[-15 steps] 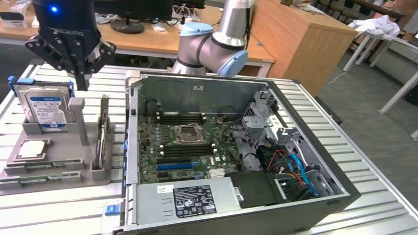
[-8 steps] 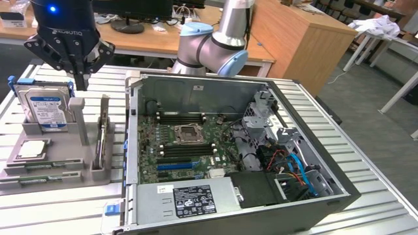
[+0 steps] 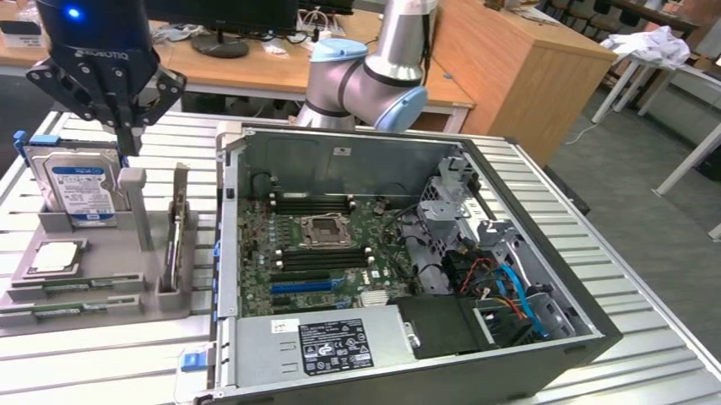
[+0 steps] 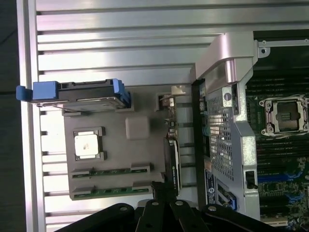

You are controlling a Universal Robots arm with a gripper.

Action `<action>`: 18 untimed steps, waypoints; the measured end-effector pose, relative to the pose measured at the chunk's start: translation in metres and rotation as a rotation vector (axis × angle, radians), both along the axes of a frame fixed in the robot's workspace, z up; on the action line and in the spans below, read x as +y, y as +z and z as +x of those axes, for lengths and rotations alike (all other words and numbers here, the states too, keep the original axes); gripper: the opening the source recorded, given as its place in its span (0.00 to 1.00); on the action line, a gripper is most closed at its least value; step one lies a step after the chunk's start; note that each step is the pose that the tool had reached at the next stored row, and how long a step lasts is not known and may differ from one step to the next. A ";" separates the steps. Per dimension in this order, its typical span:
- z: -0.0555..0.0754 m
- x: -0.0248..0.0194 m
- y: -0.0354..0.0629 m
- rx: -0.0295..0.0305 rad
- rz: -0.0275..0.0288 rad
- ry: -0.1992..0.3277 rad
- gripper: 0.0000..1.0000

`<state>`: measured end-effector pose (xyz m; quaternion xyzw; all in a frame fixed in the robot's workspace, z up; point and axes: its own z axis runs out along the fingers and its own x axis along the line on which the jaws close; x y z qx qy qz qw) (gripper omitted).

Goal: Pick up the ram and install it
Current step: 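Reach for the ram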

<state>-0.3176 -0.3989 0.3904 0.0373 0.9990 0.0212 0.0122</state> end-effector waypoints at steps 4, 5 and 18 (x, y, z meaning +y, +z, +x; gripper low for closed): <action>-0.008 0.0000 -0.0001 0.0000 0.0000 0.000 0.11; -0.010 0.0000 0.0000 0.0000 0.0000 0.000 0.11; -0.036 0.0000 -0.0001 0.0000 0.0000 0.000 0.11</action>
